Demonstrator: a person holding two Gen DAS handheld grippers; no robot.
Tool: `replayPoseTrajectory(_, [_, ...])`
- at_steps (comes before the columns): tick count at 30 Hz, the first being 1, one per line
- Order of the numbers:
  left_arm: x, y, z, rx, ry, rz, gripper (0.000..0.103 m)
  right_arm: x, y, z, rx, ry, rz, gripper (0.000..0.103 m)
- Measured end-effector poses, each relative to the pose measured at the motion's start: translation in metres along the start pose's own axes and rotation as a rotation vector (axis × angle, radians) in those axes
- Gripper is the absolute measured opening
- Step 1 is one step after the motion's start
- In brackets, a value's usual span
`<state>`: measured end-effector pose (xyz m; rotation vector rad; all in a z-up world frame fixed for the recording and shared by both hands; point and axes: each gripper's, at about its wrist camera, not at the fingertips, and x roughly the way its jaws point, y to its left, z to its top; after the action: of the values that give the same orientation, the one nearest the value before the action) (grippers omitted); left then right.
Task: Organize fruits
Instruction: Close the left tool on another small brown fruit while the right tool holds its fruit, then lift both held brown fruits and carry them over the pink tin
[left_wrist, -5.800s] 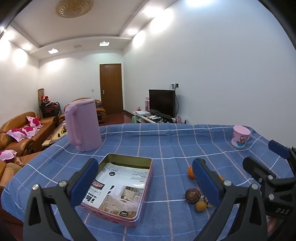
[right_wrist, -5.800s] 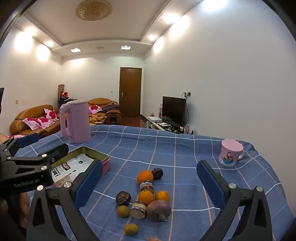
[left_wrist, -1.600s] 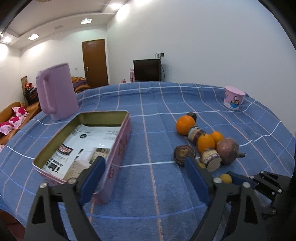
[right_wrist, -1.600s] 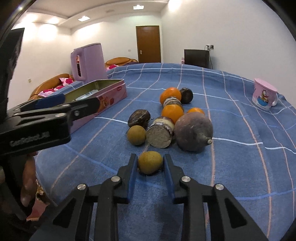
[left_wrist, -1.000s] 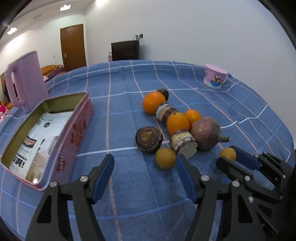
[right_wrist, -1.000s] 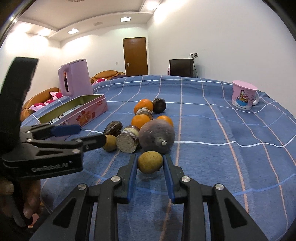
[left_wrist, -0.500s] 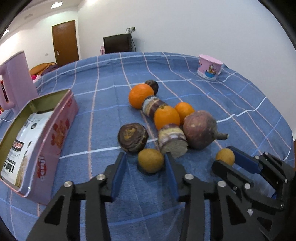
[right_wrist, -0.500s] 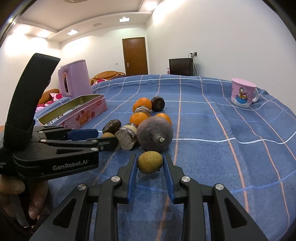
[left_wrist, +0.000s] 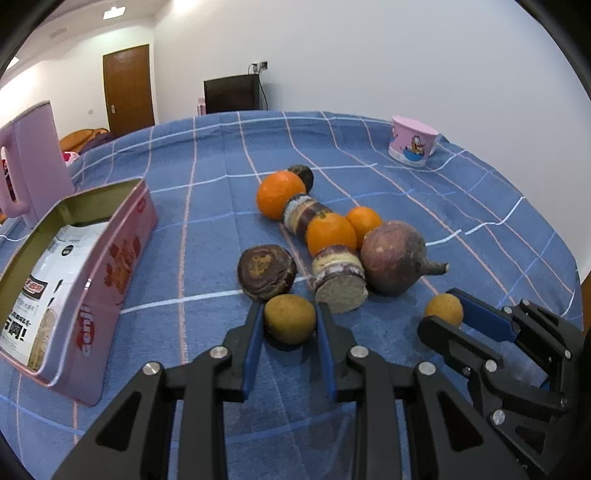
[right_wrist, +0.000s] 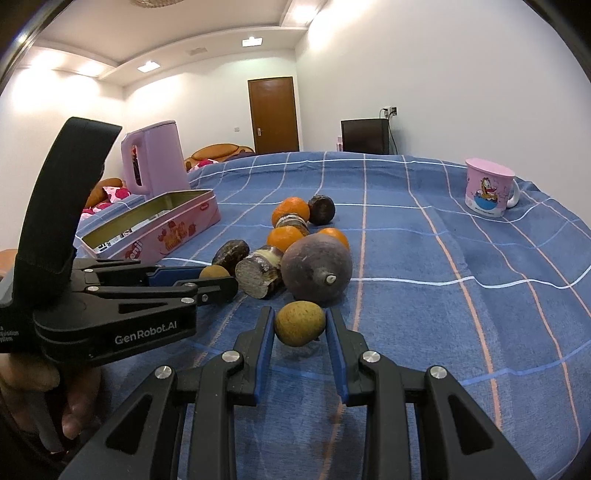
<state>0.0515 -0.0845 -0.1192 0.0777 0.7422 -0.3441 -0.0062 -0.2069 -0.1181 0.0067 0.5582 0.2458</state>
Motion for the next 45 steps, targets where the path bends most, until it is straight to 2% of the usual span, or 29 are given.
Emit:
replayPoseTrajectory(25, [-0.037, 0.008, 0.003, 0.006, -0.148, 0.059, 0.030, -0.011, 0.012, 0.012, -0.035, -0.067, 0.001, 0.030])
replayPoseTrajectory(45, [-0.060, 0.023, 0.010, -0.013, -0.242, 0.131, 0.029, -0.017, 0.030, 0.034, -0.092, -0.127, 0.019, 0.030])
